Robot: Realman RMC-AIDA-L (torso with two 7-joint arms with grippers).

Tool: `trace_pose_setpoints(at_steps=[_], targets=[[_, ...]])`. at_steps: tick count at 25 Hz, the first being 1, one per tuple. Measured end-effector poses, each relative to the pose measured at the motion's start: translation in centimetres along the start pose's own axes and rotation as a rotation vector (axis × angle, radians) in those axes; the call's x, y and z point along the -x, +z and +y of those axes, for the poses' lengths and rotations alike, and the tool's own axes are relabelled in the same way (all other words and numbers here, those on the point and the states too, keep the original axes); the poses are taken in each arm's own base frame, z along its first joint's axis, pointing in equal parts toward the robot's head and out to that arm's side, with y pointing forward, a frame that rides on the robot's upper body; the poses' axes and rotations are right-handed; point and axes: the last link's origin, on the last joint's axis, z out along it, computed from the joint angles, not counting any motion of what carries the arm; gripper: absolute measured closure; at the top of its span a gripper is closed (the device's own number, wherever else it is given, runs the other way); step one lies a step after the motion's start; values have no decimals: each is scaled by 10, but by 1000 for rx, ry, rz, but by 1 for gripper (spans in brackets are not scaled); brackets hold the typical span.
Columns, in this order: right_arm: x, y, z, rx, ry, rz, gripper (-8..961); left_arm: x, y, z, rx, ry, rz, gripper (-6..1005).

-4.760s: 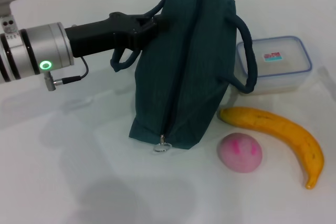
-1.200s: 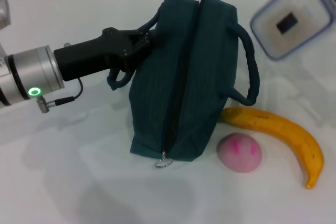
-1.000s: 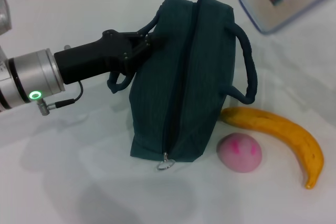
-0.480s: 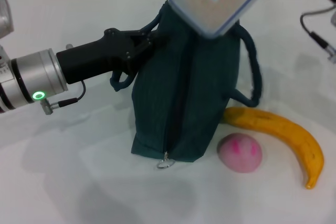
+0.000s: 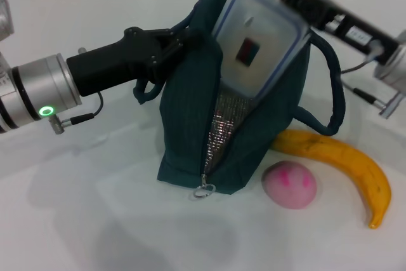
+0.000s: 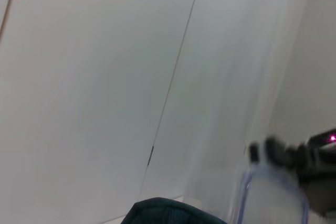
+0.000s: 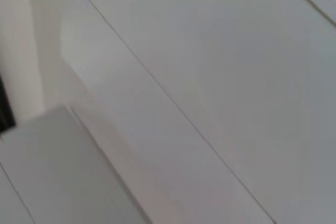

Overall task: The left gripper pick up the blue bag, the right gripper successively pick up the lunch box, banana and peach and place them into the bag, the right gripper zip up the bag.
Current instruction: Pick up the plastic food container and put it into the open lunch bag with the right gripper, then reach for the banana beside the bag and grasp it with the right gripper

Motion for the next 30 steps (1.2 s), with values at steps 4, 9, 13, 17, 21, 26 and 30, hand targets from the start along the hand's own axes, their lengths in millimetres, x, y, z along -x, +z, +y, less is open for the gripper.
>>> trace_pose_setpoints(at_steps=[4, 9, 13, 17, 21, 26, 30], targets=[[-8, 7, -4, -28, -1, 70, 856, 0, 1, -1, -8, -1, 0, 965], [-4, 12, 1, 10, -28, 76, 766, 3, 1, -1, -13, -14, -2, 965], [4, 8, 8, 55, -74, 67, 643, 5, -2, -1, -21, -22, -1, 965], [23, -19, 20, 118, -223, 60, 521, 8, -7, -3, -42, -34, 11, 965], [41, -54, 24, 91, -330, 154, 439, 9, -9, -3, -48, -35, 9, 965], [52, -90, 20, -129, -425, 389, 336, 11, -12, -4, -54, -36, 5, 965], [41, -100, 19, -316, -439, 604, 330, 10, -9, -5, -51, -30, -1, 965]])
